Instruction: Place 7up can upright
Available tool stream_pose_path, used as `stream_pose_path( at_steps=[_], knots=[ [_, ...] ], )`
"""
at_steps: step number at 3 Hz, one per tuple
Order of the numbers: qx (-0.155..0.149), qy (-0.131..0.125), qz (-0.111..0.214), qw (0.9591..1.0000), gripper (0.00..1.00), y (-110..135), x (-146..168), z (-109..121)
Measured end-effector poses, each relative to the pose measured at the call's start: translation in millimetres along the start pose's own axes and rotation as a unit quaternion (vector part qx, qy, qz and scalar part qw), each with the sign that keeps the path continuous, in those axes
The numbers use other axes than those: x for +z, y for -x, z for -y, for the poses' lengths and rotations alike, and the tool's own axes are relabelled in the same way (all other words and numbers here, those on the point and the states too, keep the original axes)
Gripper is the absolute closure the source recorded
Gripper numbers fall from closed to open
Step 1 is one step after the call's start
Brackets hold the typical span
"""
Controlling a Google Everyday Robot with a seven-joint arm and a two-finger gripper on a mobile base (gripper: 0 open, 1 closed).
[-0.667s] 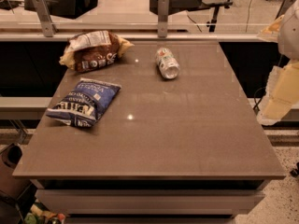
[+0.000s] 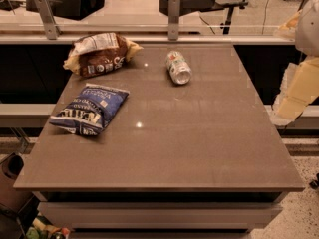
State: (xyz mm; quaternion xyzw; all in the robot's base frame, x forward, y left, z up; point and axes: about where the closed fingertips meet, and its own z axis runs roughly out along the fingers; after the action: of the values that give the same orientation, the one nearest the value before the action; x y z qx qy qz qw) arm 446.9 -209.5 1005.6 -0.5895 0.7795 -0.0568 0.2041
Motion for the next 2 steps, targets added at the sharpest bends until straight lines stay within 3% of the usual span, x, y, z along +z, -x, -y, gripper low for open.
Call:
stream_pose_path(
  at_steps=[1, 2],
  knots=[
    [0.038, -0.002, 0.023, 0.999, 0.0, 5.8, 3.3, 15.3],
    [0.098, 0.004, 0.05, 0.9939, 0.0, 17.8, 14.3, 28.9]
  ],
)
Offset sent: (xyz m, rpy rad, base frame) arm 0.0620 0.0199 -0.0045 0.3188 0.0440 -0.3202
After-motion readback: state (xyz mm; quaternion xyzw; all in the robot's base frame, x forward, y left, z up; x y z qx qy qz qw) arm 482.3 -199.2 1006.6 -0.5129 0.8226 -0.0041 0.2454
